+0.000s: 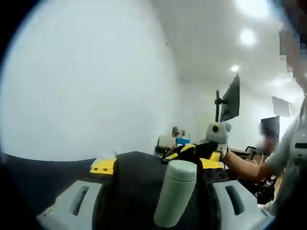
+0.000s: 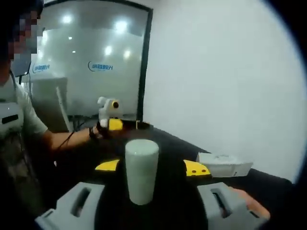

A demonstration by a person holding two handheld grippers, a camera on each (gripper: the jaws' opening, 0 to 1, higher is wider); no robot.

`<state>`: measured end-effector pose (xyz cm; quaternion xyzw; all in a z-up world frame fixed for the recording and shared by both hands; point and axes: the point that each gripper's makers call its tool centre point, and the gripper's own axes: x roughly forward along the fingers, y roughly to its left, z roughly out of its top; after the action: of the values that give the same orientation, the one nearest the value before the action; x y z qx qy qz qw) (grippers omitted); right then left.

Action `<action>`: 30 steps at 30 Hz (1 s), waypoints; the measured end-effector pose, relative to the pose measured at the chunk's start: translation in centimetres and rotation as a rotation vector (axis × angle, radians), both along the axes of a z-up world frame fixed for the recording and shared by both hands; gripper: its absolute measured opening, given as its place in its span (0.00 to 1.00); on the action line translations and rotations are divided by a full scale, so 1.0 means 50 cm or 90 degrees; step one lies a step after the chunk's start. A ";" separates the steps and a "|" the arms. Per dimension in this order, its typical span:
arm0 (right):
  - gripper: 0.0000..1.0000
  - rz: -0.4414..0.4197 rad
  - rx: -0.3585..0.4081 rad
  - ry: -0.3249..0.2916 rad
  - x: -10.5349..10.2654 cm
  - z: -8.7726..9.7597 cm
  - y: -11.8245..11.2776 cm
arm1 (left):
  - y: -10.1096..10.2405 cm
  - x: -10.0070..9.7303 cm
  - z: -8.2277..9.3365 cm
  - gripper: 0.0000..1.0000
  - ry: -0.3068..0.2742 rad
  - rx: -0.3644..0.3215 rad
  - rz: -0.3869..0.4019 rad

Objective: Assemble the cup parts correctly, then place the assembled cup into the box.

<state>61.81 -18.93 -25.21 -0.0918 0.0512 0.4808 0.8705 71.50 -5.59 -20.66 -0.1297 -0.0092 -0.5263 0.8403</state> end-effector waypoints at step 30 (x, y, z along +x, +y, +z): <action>0.43 -0.108 0.160 0.064 0.104 -0.152 -0.151 | -0.256 0.364 -0.159 0.59 0.265 0.615 0.058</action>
<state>67.02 -26.47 -32.80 0.0463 0.0415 0.4123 0.9089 89.69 -18.40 -28.62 0.1713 0.3957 -0.3966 0.8104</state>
